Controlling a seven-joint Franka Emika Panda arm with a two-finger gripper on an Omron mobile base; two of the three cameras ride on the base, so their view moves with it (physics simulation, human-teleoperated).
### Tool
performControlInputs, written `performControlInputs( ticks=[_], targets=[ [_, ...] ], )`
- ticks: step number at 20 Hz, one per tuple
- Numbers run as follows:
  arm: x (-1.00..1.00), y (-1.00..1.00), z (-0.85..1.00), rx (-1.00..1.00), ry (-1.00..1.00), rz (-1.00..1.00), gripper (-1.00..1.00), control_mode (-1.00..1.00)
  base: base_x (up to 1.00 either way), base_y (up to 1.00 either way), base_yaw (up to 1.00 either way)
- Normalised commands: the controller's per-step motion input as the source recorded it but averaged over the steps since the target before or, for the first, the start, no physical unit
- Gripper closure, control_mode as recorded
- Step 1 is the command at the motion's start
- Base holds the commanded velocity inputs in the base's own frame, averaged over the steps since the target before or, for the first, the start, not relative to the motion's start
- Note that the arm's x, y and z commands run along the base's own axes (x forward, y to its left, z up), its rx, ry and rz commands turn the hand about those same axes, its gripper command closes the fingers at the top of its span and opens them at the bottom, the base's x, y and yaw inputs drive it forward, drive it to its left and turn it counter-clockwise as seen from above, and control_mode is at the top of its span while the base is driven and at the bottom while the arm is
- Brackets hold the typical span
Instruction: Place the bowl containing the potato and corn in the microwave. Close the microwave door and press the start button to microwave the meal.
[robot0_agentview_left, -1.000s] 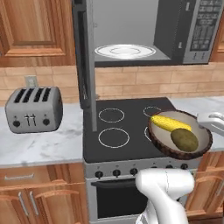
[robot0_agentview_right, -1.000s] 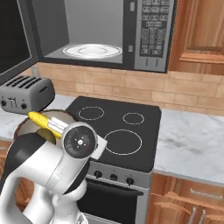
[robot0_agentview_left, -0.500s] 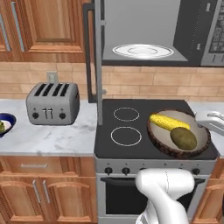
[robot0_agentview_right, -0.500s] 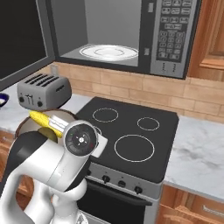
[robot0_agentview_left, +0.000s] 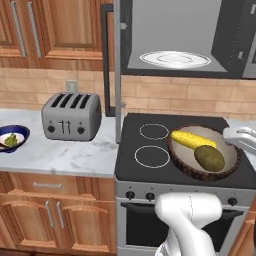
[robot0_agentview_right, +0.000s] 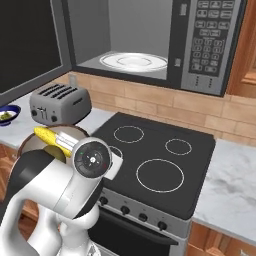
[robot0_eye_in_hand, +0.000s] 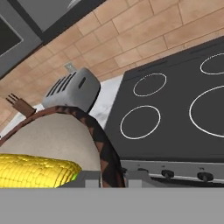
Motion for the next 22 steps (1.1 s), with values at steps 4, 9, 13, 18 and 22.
performControlInputs(
  ticks=[4,9,13,18,22],
  targets=[
    [0.00,0.00,0.00,0.00,0.00,0.00,1.00,1.00,0.25,-0.09,0.20],
    [0.00,0.00,0.00,0.00,0.00,0.00,1.00,1.00,0.07,-0.11,0.17],
    [0.00,0.00,0.00,0.00,0.00,0.00,1.00,1.00,0.01,-0.11,0.10],
    [0.00,0.00,0.00,0.00,0.00,0.00,1.00,1.00,0.10,-0.22,0.10],
    [0.00,0.00,0.00,0.00,0.00,0.00,1.00,1.00,0.13,-0.25,0.11]
  ],
)
